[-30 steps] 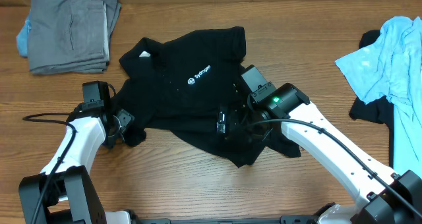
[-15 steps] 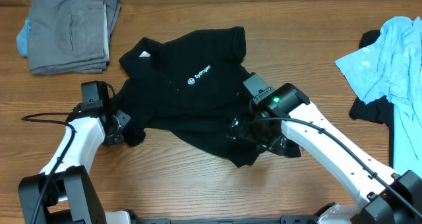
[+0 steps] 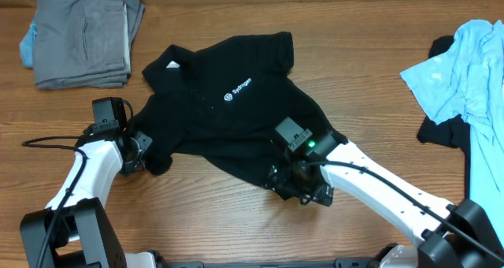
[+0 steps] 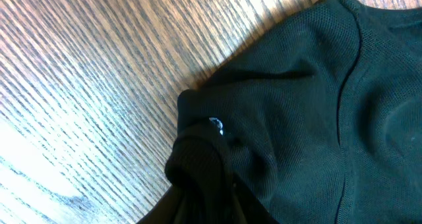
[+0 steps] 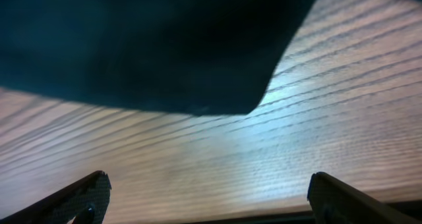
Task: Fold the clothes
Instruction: 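Grasp the shirt's lower right edge with the right gripper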
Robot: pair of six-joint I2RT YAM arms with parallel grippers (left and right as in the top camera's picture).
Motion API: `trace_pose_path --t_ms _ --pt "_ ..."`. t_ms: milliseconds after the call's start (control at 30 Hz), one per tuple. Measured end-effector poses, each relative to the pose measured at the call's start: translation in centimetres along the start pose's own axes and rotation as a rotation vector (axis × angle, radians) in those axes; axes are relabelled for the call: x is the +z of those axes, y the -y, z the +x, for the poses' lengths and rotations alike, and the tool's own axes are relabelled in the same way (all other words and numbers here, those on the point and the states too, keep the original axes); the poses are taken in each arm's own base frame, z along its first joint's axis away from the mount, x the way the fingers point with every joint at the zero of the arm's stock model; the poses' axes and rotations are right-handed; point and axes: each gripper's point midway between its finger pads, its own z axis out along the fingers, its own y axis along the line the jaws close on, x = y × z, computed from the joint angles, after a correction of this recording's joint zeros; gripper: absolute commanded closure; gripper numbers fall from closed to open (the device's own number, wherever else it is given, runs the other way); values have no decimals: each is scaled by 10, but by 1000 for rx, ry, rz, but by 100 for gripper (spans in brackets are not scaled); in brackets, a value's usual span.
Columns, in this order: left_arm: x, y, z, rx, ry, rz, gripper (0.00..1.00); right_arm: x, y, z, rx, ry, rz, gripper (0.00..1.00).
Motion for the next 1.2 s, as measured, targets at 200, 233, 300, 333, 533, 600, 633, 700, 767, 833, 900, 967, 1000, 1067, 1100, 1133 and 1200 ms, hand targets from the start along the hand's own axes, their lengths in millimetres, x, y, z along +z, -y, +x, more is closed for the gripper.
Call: trace_pose_path --t_ms 200,233,300,333,533,600,633,700,767,833,900,967,1000,1067,1100,1133,1200 --pt "0 0 0 3 1 1 79 32 9 5 -6 -21 -17 7" --pt "0 0 0 3 1 1 78 33 7 4 -10 -16 -30 7" --pt "0 0 0 3 1 1 76 34 0 1 -29 -5 -60 6" --pt "0 0 0 3 1 1 73 34 -4 -1 -44 4 -77 6" --pt "0 0 0 8 1 1 83 34 -11 -5 -103 23 -106 9" --pt "0 0 0 14 0 1 81 34 -11 -5 -110 24 -106 10" --pt "0 0 0 14 -1 0 80 34 -11 -5 -114 24 -105 10" --pt "0 0 0 15 -2 -1 81 34 -11 -6 -117 27 -104 10" --pt "0 0 0 15 -2 -1 81 35 -11 -7 -119 34 -106 10" --pt "0 0 0 15 -2 -1 81 38 -11 -8 -122 40 -111 10" --pt "0 0 0 15 -2 -1 81 41 -11 -8 -123 44 -115 11" --pt "0 0 0 15 -2 -1 81 45 -9 -8 -122 47 -117 12" --pt "0 0 0 15 -2 -1 81 46 -8 -8 -122 48 -115 14" --pt "0 0 0 15 -2 -1 81 47 -7 -8 -121 50 -111 17" --pt "0 0 0 15 -2 -1 80 47 -7 -9 -121 53 -109 17" --pt "0 0 0 15 -2 -1 79 47 -6 -9 -121 56 -105 17" --pt "0 0 0 15 -2 -1 73 47 -5 -11 -120 65 -102 18"
